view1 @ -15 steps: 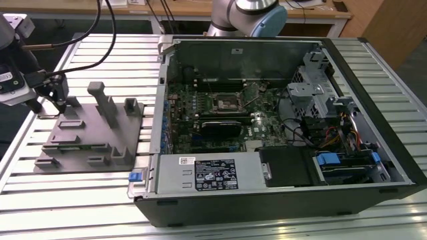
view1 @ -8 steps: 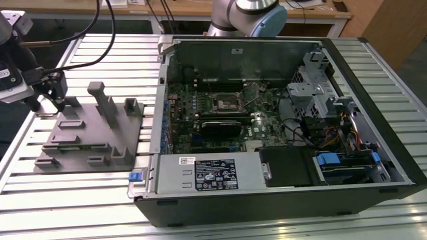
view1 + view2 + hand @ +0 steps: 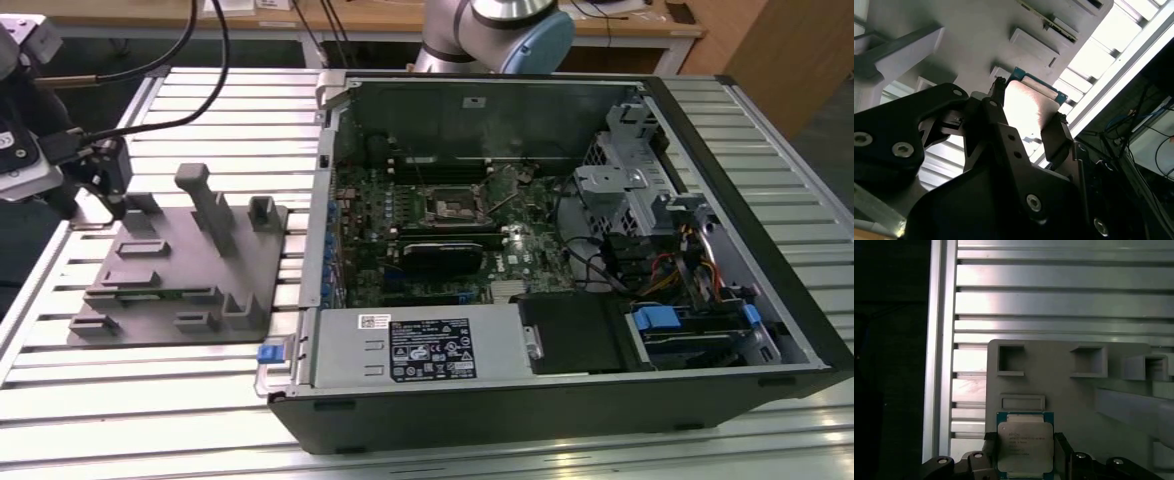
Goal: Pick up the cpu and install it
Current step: 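Pick up the cpu and move it towards the insertion slot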
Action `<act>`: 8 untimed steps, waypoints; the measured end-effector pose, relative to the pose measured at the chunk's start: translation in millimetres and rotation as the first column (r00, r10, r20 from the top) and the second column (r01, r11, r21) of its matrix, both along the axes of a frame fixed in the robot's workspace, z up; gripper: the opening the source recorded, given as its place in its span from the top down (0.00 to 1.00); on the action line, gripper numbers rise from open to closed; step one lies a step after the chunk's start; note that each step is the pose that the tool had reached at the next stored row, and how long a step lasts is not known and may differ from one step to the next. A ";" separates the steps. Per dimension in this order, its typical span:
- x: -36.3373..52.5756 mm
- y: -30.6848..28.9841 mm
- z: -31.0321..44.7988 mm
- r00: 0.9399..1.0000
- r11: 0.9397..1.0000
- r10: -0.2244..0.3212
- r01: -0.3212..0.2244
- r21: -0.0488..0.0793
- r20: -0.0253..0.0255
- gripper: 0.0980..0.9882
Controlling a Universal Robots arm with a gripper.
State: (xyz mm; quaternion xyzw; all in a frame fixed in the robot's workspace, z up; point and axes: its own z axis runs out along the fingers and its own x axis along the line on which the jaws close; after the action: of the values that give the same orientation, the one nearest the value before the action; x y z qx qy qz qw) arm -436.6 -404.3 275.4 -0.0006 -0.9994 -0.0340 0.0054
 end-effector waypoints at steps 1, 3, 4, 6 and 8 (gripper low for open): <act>0.0 0.0 1.3 1.000 1.000 0.000 0.000 0.000 0.000 0.50; 0.0 0.0 4.1 1.000 1.000 0.000 0.000 0.000 0.000 0.50; 0.0 0.0 5.7 1.000 1.000 0.000 0.000 0.000 0.000 0.50; 0.0 0.0 8.6 1.000 1.000 0.000 0.000 0.000 0.000 0.50; 0.0 0.0 11.4 1.000 1.000 0.000 0.000 0.000 0.000 0.50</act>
State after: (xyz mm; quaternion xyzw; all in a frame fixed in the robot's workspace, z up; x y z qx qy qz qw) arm -436.6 -404.3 286.8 -0.0006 -0.9994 -0.0340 0.0054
